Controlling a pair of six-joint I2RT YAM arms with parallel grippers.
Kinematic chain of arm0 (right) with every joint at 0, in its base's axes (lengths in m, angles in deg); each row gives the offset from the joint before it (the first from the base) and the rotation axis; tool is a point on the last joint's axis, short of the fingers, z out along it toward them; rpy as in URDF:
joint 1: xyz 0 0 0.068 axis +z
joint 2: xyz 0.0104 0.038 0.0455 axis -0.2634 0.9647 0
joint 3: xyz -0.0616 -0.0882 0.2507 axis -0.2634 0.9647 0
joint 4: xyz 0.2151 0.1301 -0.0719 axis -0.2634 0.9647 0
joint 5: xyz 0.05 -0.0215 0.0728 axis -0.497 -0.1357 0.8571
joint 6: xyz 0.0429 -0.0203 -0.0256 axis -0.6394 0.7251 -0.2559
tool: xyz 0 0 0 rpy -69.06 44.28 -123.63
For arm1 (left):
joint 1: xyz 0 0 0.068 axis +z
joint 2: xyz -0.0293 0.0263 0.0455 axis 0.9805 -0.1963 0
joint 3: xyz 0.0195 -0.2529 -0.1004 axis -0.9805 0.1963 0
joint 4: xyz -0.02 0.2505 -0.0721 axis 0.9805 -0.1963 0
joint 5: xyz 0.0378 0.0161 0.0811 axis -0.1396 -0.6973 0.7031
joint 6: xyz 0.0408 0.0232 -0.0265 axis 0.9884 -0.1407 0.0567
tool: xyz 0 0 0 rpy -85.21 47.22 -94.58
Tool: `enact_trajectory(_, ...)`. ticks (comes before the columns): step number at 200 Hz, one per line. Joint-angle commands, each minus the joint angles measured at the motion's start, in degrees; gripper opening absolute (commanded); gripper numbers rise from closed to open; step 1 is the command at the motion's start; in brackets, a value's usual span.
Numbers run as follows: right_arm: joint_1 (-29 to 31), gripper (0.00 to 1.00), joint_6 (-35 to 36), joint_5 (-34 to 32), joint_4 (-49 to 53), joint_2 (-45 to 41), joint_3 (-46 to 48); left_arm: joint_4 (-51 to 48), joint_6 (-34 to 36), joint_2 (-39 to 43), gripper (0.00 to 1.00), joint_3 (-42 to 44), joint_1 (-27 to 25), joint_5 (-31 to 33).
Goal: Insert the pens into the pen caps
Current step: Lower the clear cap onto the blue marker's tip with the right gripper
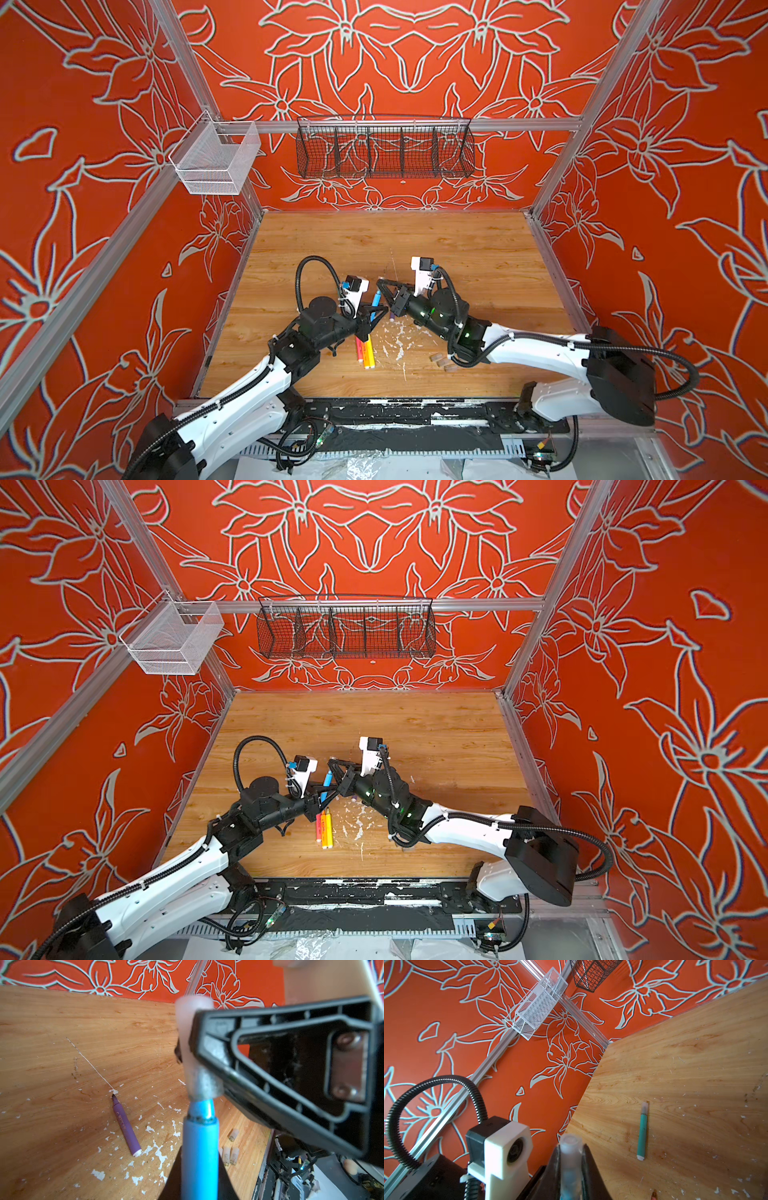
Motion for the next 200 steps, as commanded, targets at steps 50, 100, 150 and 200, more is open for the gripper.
enact_trajectory(50,4.08,0.0,2.79,6.86,-8.58,0.88,4.06,11.97,-4.89,-0.15,0.0,1.01,4.34,-7.16)
enact_trajectory(100,4.35,0.0,3.22,7.09,-8.93,1.77,5.22,13.72,-5.84,0.94,0.0,1.77,5.04,-9.25)
enact_trajectory(150,4.33,0.0,5.93,7.86,-5.33,1.18,5.54,14.4,-5.76,2.79,0.0,2.79,5.04,-9.34)
enact_trajectory(200,4.31,0.1,7.03,7.9,-4.17,-0.6,7.48,15.21,-5.04,4.11,0.0,3.76,5.09,-8.93)
